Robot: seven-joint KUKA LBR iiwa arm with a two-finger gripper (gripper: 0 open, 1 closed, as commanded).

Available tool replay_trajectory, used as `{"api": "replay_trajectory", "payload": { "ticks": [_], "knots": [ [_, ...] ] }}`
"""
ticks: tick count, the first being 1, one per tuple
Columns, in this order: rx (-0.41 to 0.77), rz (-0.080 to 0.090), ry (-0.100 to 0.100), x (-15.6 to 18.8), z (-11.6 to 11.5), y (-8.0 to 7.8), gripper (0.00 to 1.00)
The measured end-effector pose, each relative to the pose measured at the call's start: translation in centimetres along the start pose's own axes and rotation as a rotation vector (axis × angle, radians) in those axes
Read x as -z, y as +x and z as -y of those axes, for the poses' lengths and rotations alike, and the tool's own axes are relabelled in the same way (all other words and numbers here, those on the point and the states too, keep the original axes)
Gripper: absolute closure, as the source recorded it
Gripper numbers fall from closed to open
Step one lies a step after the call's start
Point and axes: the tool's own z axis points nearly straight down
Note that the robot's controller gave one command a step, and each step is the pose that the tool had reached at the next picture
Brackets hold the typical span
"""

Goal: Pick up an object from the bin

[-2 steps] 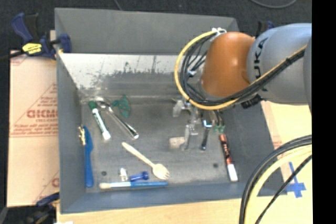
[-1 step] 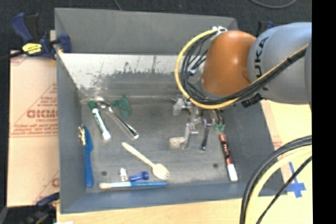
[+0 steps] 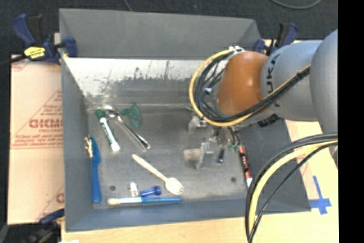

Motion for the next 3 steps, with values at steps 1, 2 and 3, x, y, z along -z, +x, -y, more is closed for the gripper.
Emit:
{"api": "replay_trajectory", "payload": {
  "ticks": [1, 2, 3],
  "knots": [
    [0.02, 0.017, -0.001, 4.5, -0.8, 0.9, 0.0],
    [0.009, -0.001, -0.001, 3.0, -0.9, 1.3, 0.0],
    [-0.147, 0.014, -0.002, 0.0, -1.1, 1.8, 0.0]
  ]
}}
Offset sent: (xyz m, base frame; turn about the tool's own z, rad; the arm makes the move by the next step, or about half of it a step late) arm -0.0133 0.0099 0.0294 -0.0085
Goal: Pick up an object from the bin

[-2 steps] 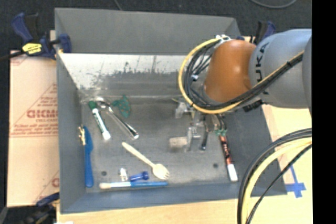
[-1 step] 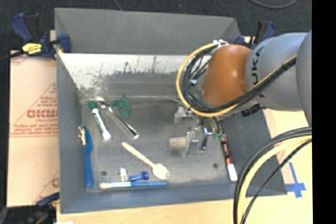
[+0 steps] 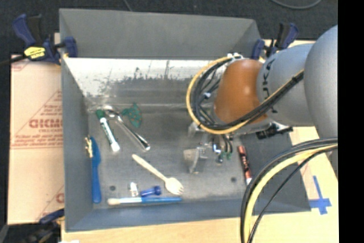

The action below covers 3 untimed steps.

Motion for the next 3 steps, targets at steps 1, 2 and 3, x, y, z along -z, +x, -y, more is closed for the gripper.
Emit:
{"api": "replay_trajectory", "payload": {
  "ticks": [1, 2, 3],
  "knots": [
    [0.034, -0.009, 0.003, 0.14, 0.08, 0.94, 1.0],
    [0.034, -0.009, 0.003, 0.14, 0.08, 0.94, 1.0],
    [0.034, -0.007, 0.003, 0.51, 0.1, 0.96, 1.0]
  ]
}}
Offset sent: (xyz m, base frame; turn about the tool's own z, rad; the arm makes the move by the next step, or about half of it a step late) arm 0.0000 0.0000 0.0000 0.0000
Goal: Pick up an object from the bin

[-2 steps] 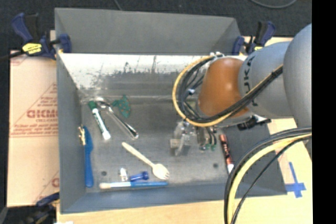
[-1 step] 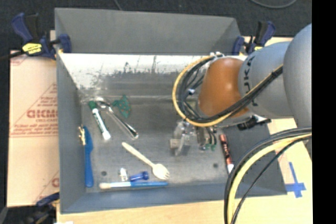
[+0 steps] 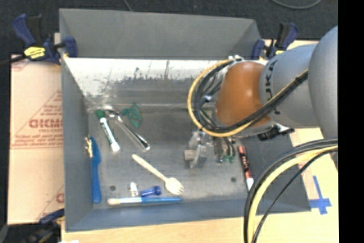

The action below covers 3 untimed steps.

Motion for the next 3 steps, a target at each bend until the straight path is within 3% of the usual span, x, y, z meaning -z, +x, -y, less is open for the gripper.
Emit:
{"api": "replay_trajectory", "payload": {
  "ticks": [2, 3],
  "knots": [
    [0.001, -0.009, 0.001, 5.6, 0.1, 0.1, 1.0],
    [0.001, -0.002, 0.0, 9.1, 0.1, -0.1, 1.0]
  ]
}}
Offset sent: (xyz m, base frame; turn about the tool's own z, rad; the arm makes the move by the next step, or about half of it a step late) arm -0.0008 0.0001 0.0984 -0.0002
